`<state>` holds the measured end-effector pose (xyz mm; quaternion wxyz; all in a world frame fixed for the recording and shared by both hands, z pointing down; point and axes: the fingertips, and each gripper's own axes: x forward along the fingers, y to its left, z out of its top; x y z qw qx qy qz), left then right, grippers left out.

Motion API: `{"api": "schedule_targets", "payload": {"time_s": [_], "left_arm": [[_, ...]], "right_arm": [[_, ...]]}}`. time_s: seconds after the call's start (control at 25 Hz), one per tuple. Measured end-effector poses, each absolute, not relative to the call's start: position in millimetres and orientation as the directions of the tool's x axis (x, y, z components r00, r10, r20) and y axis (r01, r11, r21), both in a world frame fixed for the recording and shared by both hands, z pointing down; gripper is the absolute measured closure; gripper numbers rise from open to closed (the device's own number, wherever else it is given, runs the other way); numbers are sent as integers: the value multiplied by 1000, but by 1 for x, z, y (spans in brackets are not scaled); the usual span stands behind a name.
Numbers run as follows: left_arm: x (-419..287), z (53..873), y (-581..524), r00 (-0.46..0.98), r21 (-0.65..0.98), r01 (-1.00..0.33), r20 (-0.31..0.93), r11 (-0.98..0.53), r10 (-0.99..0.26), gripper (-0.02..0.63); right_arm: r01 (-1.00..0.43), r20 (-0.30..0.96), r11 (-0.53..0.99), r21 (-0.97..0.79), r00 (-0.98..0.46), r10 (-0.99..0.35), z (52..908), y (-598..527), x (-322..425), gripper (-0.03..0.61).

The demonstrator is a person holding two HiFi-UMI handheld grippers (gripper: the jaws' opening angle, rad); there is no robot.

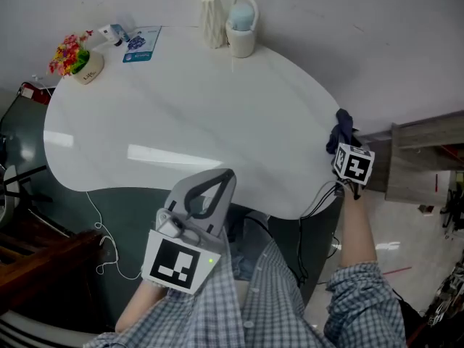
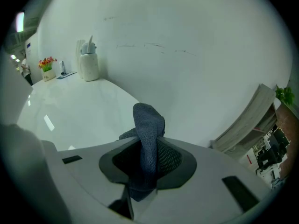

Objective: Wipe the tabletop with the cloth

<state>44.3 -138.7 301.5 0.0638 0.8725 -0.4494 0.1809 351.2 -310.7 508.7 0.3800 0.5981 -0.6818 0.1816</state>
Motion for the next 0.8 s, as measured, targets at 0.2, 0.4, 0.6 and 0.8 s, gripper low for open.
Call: {"api": "schedule_targets", "payload": {"time_s": [0.2, 0.4, 0.6, 0.8], "left_arm": [[60, 297, -142, 566, -47, -786, 346, -617, -748, 609], [72, 292, -143, 594, -58, -764, 325, -643, -736, 609], [84, 289, -142, 614, -61, -748, 316, -661, -724, 609], [91, 286, -141, 626, -66, -737, 308, -673, -716, 609]], "right_arm": [[-965, 736, 172, 199, 31, -676, 510, -269, 369, 495], [-981, 746, 125, 151, 30, -665, 512, -234, 378, 495], [-990, 769, 106, 88, 0, -639, 515, -206, 383, 495], [-990, 789, 123, 65, -24, -614, 512, -181, 381, 495]]}}
